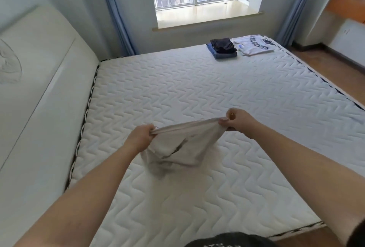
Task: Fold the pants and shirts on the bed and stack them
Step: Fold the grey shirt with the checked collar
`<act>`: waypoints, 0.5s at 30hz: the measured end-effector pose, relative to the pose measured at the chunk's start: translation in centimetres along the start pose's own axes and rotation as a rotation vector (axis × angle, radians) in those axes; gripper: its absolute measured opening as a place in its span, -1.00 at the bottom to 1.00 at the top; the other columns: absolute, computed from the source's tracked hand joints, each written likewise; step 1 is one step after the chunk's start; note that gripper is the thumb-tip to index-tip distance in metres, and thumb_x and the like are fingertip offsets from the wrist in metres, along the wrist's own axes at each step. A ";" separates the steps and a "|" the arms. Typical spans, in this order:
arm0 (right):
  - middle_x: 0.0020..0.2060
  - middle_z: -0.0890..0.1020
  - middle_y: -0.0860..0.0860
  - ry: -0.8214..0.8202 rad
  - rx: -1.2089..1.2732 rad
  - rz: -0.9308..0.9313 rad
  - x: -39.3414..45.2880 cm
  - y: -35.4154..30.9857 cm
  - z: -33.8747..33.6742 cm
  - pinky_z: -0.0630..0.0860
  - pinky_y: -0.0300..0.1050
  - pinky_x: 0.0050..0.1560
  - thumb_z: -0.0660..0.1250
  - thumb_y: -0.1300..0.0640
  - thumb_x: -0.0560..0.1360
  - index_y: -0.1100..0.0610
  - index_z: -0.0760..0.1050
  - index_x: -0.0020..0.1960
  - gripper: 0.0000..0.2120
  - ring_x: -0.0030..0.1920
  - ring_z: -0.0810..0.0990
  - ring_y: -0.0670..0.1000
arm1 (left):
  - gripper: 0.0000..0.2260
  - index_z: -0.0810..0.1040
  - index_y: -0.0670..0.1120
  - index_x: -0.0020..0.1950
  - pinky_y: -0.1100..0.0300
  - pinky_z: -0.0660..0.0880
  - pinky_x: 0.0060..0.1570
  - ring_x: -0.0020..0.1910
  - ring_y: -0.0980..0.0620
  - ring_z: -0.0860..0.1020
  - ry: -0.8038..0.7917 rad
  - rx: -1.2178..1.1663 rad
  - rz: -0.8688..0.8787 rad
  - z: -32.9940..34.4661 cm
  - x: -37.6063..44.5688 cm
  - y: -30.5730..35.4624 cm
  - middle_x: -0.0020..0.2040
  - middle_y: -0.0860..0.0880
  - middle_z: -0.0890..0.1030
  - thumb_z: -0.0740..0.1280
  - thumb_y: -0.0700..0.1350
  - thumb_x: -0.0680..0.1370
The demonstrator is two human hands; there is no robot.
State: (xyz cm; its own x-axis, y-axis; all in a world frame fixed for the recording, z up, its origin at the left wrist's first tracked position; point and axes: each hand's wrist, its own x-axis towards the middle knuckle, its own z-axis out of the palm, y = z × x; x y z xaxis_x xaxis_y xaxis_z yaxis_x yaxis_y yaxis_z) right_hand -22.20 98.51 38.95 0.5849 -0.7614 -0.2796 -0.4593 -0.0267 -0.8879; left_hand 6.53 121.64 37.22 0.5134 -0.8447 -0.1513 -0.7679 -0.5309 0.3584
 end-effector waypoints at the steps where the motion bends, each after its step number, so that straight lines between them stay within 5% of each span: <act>1: -0.27 0.57 0.12 -0.022 -0.039 0.019 -0.6 1.2 0.4 0.67 -0.08 -0.21 0.54 0.24 0.40 0.17 0.45 -0.22 -0.76 -0.24 0.62 0.03 | -0.88 0.59 -0.08 0.03 0.09 0.40 -0.12 0.07 -0.19 0.58 0.008 -0.037 -0.029 1.4 -0.6 -0.2 0.05 -0.17 0.65 0.29 -0.12 0.58; 4: -0.18 0.63 0.16 -0.012 -0.204 0.066 -2.2 4.1 1.4 0.66 -0.07 -0.20 0.41 0.31 0.47 0.16 0.59 -0.11 -0.93 -0.19 0.64 0.08 | -0.77 0.59 -0.09 0.15 0.04 0.45 -0.01 0.10 -0.24 0.56 -0.006 -0.093 -0.113 5.1 -2.1 -0.2 0.12 -0.24 0.62 0.19 -0.15 0.60; 8: -0.28 0.67 0.11 0.154 -0.483 0.071 -4.5 6.2 2.0 0.60 -0.25 -0.26 0.31 0.22 0.51 0.13 0.63 -0.17 -0.86 -0.37 0.65 0.00 | -0.92 0.49 -0.10 -0.06 0.06 0.36 -0.14 0.03 -0.22 0.56 -0.105 -0.105 -0.103 9.0 -4.2 -0.2 0.01 -0.25 0.61 0.27 -0.11 0.60; 10: -0.22 0.65 0.13 0.289 -0.351 0.093 -5.1 6.7 2.2 0.53 -0.35 -0.44 0.26 0.22 0.53 0.16 0.61 -0.11 -0.85 -0.42 0.60 -0.06 | -0.90 0.46 -0.04 -0.09 0.08 0.39 -0.14 0.00 -0.18 0.57 -0.170 -0.088 -0.077 10.5 -5.6 -0.4 -0.03 -0.19 0.62 0.36 -0.08 0.57; 15: -0.03 0.58 0.19 0.485 0.068 0.120 -5.7 6.5 2.9 0.59 -0.19 -0.46 0.22 0.21 0.60 0.25 0.51 0.11 -0.84 -0.20 0.65 0.18 | -0.90 0.50 -0.13 0.01 0.02 0.44 -0.03 0.07 -0.22 0.52 -0.161 -0.045 -0.078 13.9 -8.4 -1.6 0.08 -0.21 0.52 0.26 -0.27 0.53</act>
State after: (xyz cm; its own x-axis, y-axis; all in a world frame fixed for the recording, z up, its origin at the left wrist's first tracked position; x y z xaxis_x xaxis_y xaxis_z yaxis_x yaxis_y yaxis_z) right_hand -26.53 104.54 33.68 0.1457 -0.9702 -0.1934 -0.4505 0.1090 -0.8861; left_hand -1.85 128.62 25.16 0.4996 -0.8032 -0.3244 -0.7085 -0.5943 0.3806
